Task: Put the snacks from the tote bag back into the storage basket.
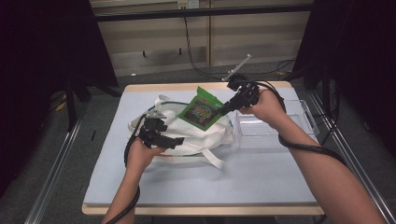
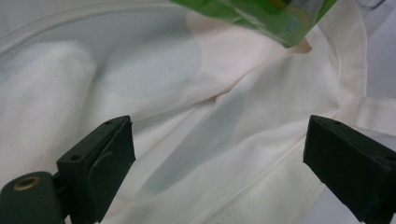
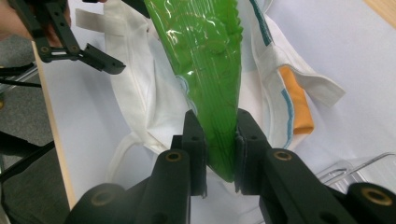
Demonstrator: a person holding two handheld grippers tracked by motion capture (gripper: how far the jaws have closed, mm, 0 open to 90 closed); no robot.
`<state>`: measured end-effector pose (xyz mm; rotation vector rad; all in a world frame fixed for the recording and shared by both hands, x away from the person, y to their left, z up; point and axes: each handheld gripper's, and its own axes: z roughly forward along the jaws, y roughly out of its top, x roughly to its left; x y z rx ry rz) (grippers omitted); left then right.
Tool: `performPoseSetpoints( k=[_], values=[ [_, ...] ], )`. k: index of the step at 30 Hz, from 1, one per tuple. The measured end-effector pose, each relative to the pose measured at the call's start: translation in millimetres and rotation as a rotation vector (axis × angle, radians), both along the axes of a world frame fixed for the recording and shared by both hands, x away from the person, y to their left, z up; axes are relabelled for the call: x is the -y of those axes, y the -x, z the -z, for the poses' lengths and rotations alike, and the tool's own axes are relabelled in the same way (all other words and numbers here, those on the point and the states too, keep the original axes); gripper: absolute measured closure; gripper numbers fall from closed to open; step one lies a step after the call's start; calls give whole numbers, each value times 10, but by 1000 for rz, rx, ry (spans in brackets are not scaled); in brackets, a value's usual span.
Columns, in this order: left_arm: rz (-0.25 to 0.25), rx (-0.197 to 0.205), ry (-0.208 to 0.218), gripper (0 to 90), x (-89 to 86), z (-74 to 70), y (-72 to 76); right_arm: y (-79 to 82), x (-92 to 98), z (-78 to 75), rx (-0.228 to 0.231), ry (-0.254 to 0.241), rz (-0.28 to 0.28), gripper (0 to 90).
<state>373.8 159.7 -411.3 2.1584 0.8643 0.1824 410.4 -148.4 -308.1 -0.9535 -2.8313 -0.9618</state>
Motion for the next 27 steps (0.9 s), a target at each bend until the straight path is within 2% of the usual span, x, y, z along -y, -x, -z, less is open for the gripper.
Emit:
performPoseSetpoints(
  k=[1,6,17,21,27],
  values=[
    [-12,-1,0,93,8,2,6,3,14,-19,-1,-3,-1,778],
    [5,1,-6,94,17,8,6,13,78,-85,-6,8,-4,777],
    [5,0,15,98,43,15,13,25,251,-233,-6,-4,-7,777],
    [14,0,-4,101,46,5,19,36,302,-264,-4,3,-6,778],
    [16,5,-1,102,46,14,12,52,411,-320,-6,-3,1,779]
  ],
)
